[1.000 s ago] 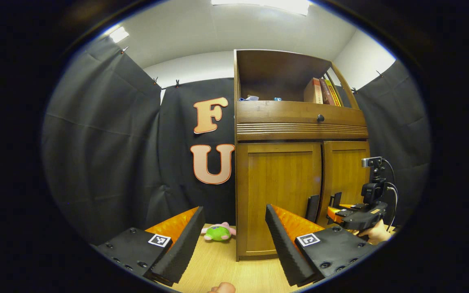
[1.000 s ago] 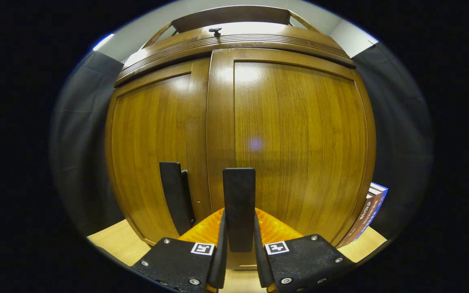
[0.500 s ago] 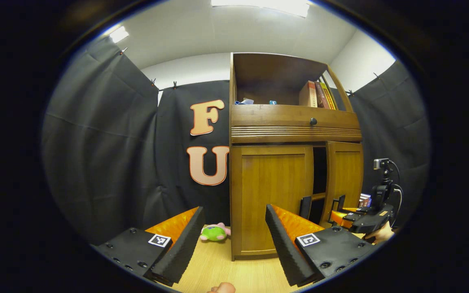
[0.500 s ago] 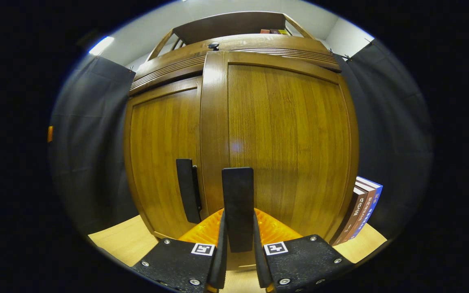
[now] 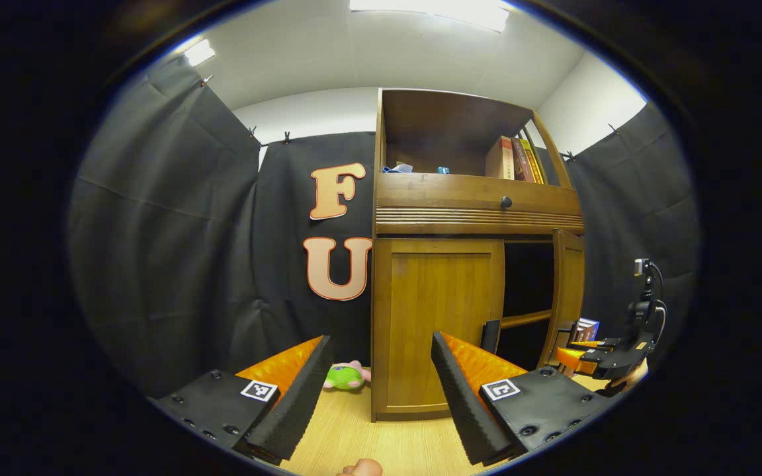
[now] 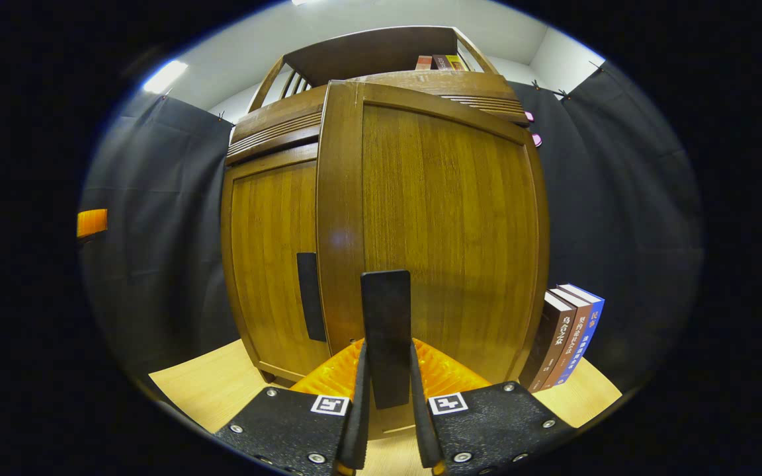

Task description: Open the right door of the double-door shoe cabinet with the right hand, and open the left door with the left hand.

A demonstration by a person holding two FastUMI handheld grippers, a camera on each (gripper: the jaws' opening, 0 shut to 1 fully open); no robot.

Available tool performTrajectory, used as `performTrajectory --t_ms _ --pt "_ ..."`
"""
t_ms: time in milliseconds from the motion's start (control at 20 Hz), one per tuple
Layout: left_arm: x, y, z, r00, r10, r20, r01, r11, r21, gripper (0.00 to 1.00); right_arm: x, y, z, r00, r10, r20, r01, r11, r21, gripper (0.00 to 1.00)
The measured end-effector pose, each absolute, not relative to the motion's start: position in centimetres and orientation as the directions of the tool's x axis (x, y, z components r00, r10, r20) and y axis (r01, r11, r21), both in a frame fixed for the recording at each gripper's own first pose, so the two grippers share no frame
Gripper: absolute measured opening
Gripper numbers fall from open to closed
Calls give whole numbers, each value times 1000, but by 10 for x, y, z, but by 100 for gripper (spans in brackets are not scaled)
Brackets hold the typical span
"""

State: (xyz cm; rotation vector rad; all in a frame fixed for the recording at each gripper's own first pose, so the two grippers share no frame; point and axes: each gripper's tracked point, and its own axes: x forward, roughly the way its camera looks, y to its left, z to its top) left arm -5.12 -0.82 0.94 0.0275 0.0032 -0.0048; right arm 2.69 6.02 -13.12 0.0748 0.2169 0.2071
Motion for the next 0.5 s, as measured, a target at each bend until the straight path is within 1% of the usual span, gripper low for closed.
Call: performTrajectory --t_ms 300,350,400,500 --pt "-55 -21 10 999 -48 1 48 999 16 95 1 35 -127 960 189 -208 -172 980 96 30" --pt "-56 -23 10 999 -49 1 49 999 12 95 -4 28 -125 961 182 -207 -165 982 93 39" --pt "-56 -24 9 999 -51 0 51 999 9 95 -9 21 -124 963 173 -206 -158 983 88 29" --pt "-58 -27 8 998 -57 -2 57 998 6 95 -19 9 -124 966 158 -203 -144 986 81 29"
